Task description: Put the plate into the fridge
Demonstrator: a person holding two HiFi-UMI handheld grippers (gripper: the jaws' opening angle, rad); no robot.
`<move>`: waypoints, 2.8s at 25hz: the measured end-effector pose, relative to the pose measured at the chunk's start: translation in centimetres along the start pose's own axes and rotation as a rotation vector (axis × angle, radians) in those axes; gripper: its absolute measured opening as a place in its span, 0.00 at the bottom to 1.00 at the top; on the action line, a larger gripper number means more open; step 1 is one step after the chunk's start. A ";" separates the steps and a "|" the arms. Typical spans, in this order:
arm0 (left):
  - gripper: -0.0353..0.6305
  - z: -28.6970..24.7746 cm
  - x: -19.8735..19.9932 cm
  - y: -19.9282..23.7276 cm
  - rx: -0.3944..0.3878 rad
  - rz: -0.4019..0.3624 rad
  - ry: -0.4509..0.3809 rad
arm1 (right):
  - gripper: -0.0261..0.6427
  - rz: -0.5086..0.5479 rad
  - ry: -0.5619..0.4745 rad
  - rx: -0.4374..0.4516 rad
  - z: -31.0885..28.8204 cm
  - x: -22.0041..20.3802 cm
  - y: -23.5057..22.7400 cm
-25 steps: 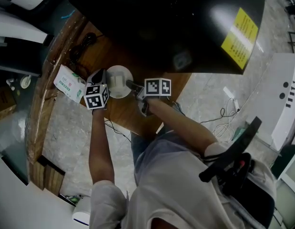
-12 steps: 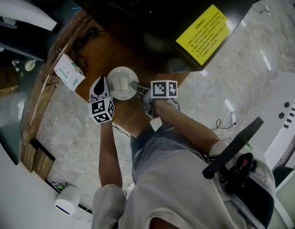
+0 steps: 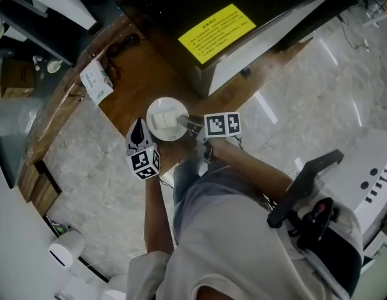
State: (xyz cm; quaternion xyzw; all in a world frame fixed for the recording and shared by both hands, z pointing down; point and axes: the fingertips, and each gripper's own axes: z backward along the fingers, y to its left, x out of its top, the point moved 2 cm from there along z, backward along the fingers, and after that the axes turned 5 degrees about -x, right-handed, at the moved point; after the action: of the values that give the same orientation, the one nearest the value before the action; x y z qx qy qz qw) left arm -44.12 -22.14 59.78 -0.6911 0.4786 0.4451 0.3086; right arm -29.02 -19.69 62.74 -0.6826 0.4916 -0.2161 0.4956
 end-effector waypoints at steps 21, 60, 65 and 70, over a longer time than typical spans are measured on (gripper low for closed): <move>0.08 15.3 -3.0 -10.5 0.192 0.057 -0.138 | 0.08 0.103 0.096 0.111 13.6 -7.6 3.9; 0.08 12.7 18.8 -49.4 0.015 0.029 -0.376 | 0.08 -0.007 -0.197 0.227 47.7 11.9 4.2; 0.08 8.5 21.9 -48.8 0.055 0.010 -0.404 | 0.08 -0.015 -0.177 0.241 45.1 18.0 4.7; 0.08 3.1 24.8 -48.6 0.086 -0.016 -0.412 | 0.08 -0.057 -0.157 0.241 41.8 25.3 4.1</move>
State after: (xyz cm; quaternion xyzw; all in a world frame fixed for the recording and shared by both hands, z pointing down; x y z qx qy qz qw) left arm 3.98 -12.04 35.91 -0.5755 0.4183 0.5535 0.4330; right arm 12.49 -22.84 36.84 -0.6467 0.4020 -0.2335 0.6046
